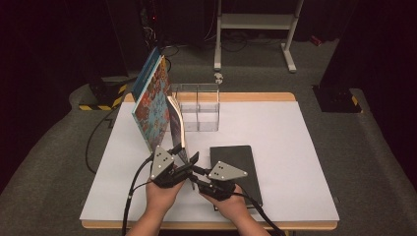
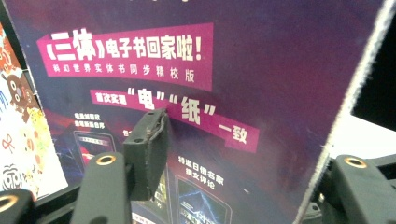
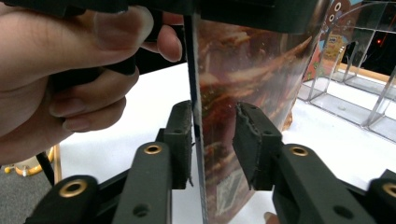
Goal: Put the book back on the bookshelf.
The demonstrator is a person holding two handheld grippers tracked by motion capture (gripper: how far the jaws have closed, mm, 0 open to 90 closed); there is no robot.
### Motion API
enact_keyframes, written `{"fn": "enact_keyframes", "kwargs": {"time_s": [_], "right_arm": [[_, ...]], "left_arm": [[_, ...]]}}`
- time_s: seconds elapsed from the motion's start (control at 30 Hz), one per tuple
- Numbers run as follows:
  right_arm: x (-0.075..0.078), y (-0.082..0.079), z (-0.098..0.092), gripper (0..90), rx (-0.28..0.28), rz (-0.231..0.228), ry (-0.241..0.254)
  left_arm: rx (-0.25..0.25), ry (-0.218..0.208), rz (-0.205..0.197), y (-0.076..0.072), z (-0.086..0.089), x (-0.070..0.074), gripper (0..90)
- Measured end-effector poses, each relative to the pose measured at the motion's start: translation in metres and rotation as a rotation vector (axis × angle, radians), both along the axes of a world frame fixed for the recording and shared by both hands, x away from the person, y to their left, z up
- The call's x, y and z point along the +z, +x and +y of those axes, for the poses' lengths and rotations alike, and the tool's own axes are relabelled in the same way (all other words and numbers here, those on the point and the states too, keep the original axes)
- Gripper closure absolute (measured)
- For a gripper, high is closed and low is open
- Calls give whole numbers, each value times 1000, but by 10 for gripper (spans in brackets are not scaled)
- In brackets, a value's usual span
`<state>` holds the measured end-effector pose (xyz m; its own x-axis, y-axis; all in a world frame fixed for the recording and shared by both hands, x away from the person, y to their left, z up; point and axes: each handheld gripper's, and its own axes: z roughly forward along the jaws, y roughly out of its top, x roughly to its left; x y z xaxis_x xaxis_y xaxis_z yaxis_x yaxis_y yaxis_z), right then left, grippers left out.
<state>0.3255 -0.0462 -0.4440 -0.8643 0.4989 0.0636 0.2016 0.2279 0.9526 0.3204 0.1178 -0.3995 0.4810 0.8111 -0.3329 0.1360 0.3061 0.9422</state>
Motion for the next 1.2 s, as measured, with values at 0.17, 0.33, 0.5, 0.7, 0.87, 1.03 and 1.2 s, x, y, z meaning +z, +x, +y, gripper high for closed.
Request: {"fn": "enact_keyframes", "kwargs": {"time_s": [0.17, 0.33, 0.5, 0.7, 0.87, 1.03, 1.2], "right_arm": [[2, -2, -5, 615, -6, -2, -17], [3, -4, -18, 575, -32, -12, -38], [3, -6, -32, 551, -74, -44, -77], [0, 1, -62, 519, -191, -74, -120], [-3, 5, -79, 519, -245, -55, -101], [-2, 7, -86, 518, -270, -51, -81], [-2, 7, -89, 521, -280, -49, -74]], "left_arm": [[7, 7, -3, 0, 1, -1, 435], [9, 12, -6, -2, 3, -2, 466], [11, 9, -8, -5, 6, -2, 505], [14, 17, -17, -9, 14, -3, 560], [25, 35, -28, -13, 20, -4, 616], [47, 63, -24, -14, 25, -5, 682], [62, 76, -23, -14, 27, -4, 741]]}}
